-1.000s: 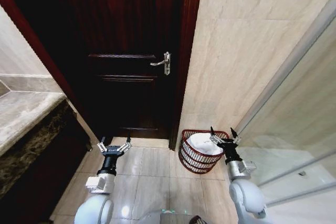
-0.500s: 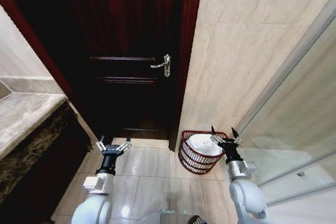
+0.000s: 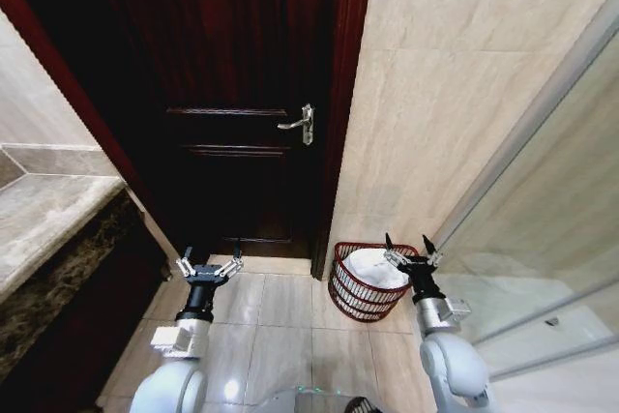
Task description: Discard the used towel into the hamper.
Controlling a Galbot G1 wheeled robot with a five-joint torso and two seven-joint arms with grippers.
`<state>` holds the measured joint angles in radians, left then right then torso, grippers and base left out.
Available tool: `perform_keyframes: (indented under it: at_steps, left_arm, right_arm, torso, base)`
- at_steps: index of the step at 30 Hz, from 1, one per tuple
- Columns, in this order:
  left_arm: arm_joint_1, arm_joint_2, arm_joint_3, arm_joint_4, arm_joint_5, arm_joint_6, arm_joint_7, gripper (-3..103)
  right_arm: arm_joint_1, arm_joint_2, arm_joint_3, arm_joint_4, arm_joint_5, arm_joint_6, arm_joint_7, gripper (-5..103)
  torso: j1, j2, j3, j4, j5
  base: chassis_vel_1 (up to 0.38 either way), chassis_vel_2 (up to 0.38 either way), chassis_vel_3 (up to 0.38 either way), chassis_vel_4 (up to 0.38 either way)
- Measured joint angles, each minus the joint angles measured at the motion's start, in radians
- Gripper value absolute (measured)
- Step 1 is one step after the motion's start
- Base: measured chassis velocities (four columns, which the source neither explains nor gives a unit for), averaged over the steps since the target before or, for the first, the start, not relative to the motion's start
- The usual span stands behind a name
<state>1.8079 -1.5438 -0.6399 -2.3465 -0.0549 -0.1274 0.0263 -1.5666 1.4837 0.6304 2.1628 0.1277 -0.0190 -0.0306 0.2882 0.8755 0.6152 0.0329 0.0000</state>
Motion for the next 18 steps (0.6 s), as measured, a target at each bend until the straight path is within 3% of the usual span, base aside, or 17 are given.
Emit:
perform_keyframes:
  at_steps: [18]
  left_arm:
    - [-0.008,0.005,0.007,-0.005,0.000,0.006,-0.002,100]
  right_arm:
    - [0.005,-0.003,0.002,0.013,0.001,-0.020,0.008,100]
  torso:
    - [0.020,0.047,0.027,0.0000,0.0000]
  base:
    - [0.000,0.000,0.000,0.000]
